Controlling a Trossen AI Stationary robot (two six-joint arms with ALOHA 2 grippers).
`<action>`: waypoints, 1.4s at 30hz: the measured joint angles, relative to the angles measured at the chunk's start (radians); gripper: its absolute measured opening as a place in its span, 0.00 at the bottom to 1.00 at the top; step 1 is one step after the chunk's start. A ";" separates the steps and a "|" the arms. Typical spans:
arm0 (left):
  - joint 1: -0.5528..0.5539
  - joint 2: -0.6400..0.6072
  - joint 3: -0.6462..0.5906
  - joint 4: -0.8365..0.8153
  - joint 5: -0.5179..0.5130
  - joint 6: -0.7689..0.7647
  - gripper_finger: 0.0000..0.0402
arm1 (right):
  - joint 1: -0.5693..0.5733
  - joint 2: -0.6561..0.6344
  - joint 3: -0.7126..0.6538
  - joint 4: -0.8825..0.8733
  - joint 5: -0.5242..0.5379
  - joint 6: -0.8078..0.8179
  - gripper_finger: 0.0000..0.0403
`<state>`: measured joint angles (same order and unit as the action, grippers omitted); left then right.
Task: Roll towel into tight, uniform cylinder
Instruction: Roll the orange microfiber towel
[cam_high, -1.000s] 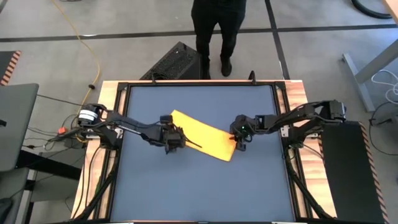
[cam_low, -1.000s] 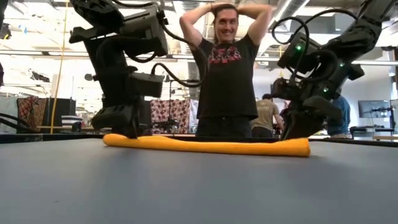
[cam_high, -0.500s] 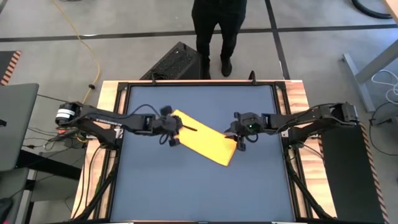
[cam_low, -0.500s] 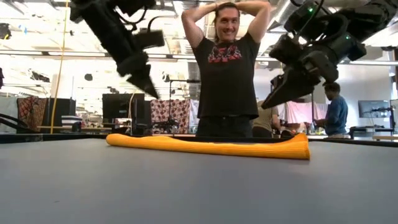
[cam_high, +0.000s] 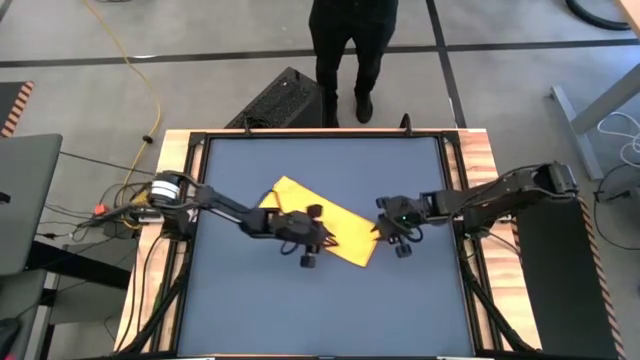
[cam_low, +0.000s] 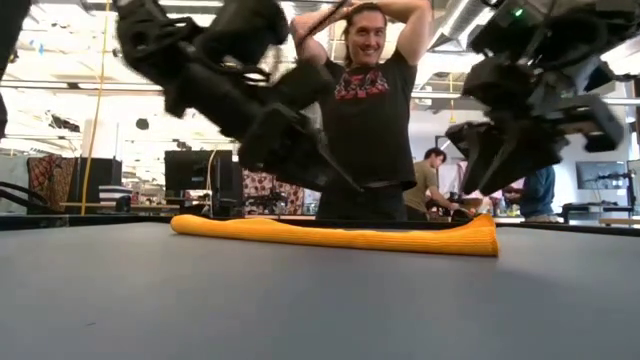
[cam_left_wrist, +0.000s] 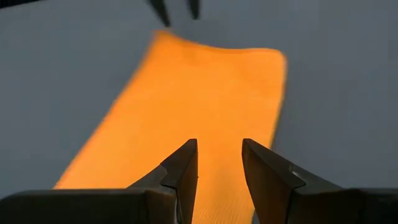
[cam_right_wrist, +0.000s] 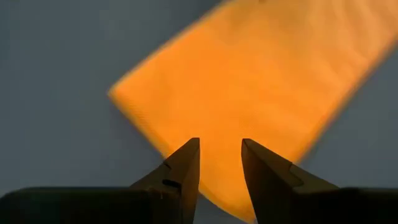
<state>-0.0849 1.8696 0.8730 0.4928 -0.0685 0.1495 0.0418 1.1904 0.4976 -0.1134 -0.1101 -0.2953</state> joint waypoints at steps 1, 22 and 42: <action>0.000 0.023 0.040 -0.037 0.022 0.027 0.29 | 0.018 -0.001 0.000 -0.009 0.000 -0.030 0.36; 0.001 0.225 0.410 -0.435 0.247 0.116 0.29 | 0.106 0.146 0.000 -0.081 0.251 -0.459 0.36; -0.014 -0.024 0.310 -0.646 0.049 0.003 0.03 | 0.080 0.242 -0.001 0.069 0.217 -0.256 0.06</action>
<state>-0.0989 1.8451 1.1827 -0.1536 -0.0191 0.1527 0.1215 1.4322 0.4970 -0.0444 0.1068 -0.5513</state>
